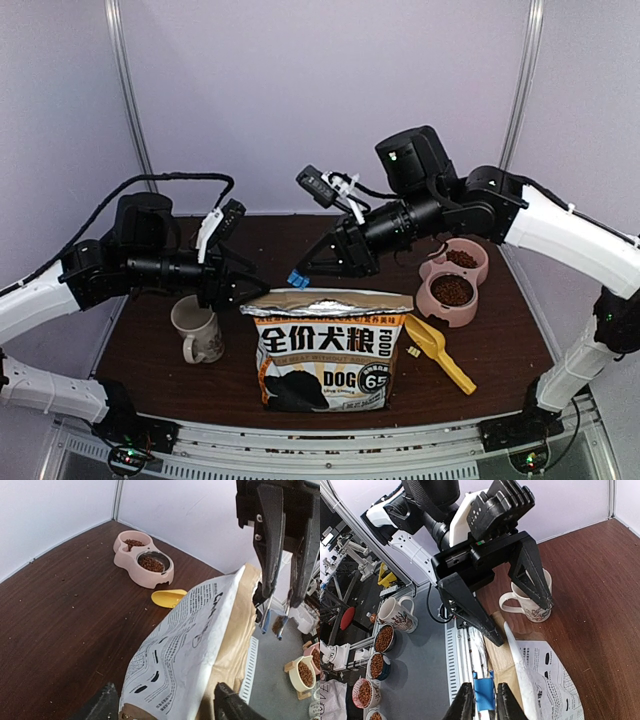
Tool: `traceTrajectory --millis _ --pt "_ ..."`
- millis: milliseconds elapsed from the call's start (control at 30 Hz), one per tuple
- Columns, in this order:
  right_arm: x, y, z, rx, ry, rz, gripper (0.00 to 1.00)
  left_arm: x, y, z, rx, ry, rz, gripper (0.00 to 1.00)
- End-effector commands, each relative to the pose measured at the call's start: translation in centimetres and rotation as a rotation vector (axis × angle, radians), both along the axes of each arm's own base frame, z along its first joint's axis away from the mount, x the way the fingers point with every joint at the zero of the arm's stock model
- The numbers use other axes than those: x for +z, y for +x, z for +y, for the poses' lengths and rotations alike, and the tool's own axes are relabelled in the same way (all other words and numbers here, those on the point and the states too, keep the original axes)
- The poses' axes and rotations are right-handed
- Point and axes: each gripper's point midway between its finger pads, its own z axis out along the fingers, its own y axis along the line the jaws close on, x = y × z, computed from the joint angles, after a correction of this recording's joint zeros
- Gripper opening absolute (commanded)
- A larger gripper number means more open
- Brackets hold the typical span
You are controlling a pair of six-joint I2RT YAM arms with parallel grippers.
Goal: Serve the pet food
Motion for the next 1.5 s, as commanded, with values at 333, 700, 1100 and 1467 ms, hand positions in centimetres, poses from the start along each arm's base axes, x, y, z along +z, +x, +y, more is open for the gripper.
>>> traceTrajectory --millis 333,700,1100,1467 --pt "-1.6 2.3 1.9 0.014 -0.103 -0.017 0.02 -1.9 -0.8 -0.5 -0.059 -0.036 0.039 0.48" --pt "-3.4 3.3 2.7 0.016 -0.166 -0.004 0.01 -2.3 -1.4 -0.8 -0.098 -0.049 0.039 0.04" --pt "-2.8 4.1 2.7 0.032 -0.172 -0.017 0.0 -1.4 -1.9 -0.9 -0.135 -0.073 0.003 0.0" --pt "-2.8 4.0 2.7 0.073 -0.171 0.006 0.0 -0.8 -2.1 -1.0 -0.147 -0.081 -0.002 0.0"
